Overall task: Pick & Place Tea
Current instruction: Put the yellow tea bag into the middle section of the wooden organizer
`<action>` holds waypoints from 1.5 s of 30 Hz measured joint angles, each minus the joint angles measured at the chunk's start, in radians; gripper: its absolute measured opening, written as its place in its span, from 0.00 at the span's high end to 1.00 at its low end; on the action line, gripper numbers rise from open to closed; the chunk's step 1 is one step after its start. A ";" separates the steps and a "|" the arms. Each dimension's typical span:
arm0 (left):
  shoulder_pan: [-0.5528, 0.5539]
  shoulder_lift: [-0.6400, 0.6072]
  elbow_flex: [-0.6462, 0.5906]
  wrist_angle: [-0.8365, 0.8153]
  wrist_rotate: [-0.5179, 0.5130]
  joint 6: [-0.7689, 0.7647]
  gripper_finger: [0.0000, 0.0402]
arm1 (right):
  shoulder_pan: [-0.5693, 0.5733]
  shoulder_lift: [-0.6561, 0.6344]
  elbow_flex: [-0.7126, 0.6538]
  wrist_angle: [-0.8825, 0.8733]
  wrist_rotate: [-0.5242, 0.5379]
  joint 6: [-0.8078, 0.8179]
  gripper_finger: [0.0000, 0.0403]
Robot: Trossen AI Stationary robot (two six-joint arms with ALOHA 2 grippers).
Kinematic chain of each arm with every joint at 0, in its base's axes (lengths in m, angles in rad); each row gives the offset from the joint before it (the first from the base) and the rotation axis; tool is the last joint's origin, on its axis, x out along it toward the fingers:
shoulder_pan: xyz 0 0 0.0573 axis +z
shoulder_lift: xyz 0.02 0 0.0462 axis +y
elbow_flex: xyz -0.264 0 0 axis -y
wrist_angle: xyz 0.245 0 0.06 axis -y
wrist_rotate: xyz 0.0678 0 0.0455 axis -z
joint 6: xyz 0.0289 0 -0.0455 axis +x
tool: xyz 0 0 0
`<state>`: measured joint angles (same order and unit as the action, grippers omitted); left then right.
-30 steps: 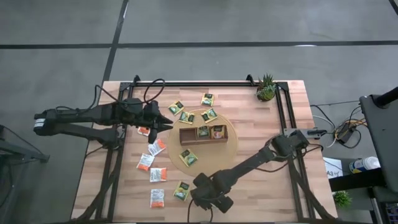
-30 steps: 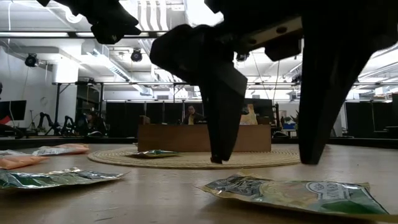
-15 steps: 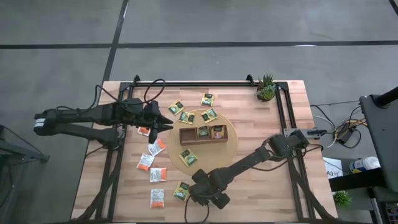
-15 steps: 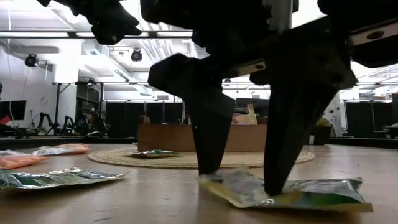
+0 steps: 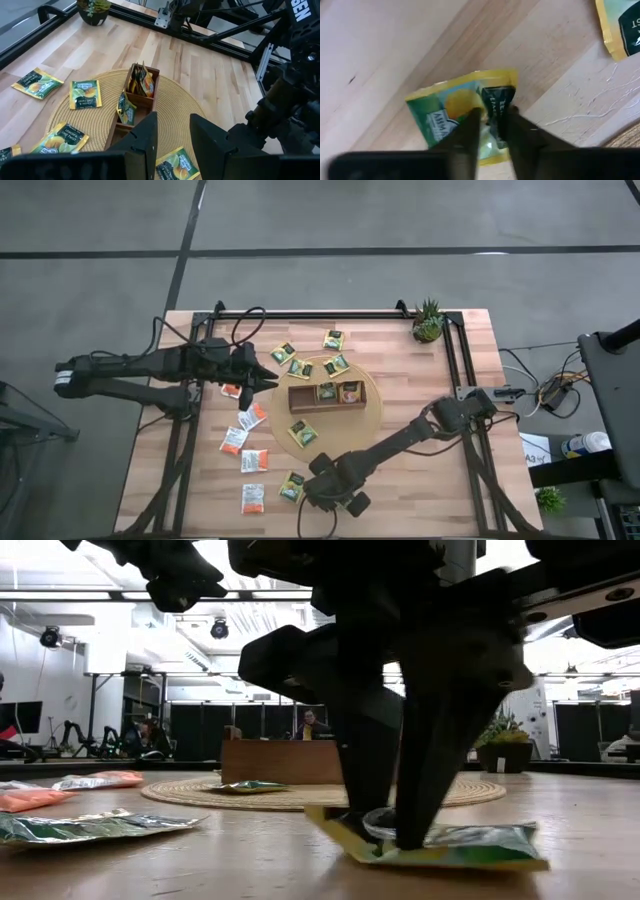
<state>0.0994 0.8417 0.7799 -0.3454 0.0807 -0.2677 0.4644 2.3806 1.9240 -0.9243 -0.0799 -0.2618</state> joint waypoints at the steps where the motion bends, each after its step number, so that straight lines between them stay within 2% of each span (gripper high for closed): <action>1: 0.000 0.000 0.000 0.000 0.000 -0.001 0.73 | 0.000 0.001 0.003 -0.001 0.001 -0.003 0.92; 6: 0.000 0.000 0.000 0.000 0.000 -0.003 0.73 | 0.000 0.006 0.036 -0.025 0.023 0.020 0.97; 13: 0.000 0.000 0.000 0.000 0.000 -0.005 0.73 | -0.001 -0.011 0.141 -0.172 0.214 0.133 0.98; 21: 0.000 -0.004 0.000 0.005 0.000 -0.021 0.73 | -0.013 -0.035 0.265 -0.363 0.492 0.371 0.98; 25: 0.000 -0.012 0.000 0.011 0.000 -0.020 0.73 | -0.039 -0.037 0.276 -0.410 0.554 0.488 0.98; 33: 0.000 -0.038 0.000 0.014 0.000 -0.015 0.73 | -0.139 -0.037 0.272 -0.407 0.647 0.505 0.98; 39: 0.000 -0.078 0.000 0.022 0.000 -0.003 0.73 | -0.227 -0.037 0.271 -0.434 0.728 0.605 0.98; 45: 0.000 -0.112 0.001 0.043 0.000 0.029 0.73 | -0.264 -0.037 0.262 -0.430 0.832 0.610 0.98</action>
<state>0.0994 0.7295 0.7810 -0.3027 0.0803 -0.2387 0.2009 2.3432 2.1861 -1.3546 0.7518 0.3483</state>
